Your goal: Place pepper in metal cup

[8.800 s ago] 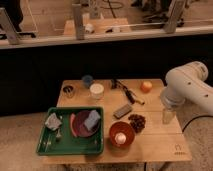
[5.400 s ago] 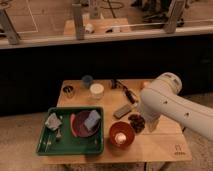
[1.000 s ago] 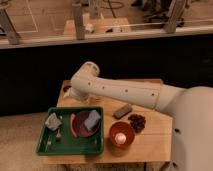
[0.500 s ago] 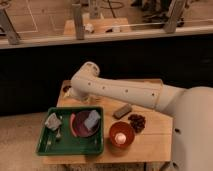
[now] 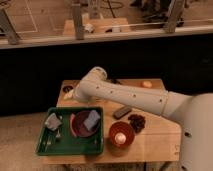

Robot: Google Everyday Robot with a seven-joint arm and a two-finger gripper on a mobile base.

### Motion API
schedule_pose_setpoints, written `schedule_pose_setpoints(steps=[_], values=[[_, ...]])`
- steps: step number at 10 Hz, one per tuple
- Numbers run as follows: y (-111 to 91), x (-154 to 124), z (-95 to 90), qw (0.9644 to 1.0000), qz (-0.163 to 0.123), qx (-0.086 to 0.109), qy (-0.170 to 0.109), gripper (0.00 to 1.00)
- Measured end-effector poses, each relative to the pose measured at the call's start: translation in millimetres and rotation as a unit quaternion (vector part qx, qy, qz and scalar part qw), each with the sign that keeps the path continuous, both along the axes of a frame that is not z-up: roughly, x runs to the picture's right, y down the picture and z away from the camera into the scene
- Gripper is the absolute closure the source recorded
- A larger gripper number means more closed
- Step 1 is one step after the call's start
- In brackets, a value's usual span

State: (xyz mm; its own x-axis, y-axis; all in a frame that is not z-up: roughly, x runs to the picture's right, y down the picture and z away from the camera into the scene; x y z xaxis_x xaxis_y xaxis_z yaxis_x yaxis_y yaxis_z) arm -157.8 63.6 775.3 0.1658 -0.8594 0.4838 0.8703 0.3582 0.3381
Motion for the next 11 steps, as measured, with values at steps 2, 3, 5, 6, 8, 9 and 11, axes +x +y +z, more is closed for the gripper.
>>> schedule_pose_setpoints(steps=[2,3,5,6,8,9,11], values=[[0,-1,-0.2,1.0000,-0.001,0.000,-0.001,0.20],[0,-1,-0.4,1.0000,-0.001,-0.001,-0.001,0.20],[0,-2,0.4,1.0000,-0.008,0.001,-0.003,0.20],[1,-6,0.8,0.9999,-0.014,0.001,-0.008,0.20],[5,-8,5.3,0.9996,-0.020,0.001,-0.019,0.26],[6,-9,6.9,0.9995,-0.021,0.001,-0.022,0.34],[10,-8,13.3,0.9994,-0.026,0.002,-0.021,0.52]])
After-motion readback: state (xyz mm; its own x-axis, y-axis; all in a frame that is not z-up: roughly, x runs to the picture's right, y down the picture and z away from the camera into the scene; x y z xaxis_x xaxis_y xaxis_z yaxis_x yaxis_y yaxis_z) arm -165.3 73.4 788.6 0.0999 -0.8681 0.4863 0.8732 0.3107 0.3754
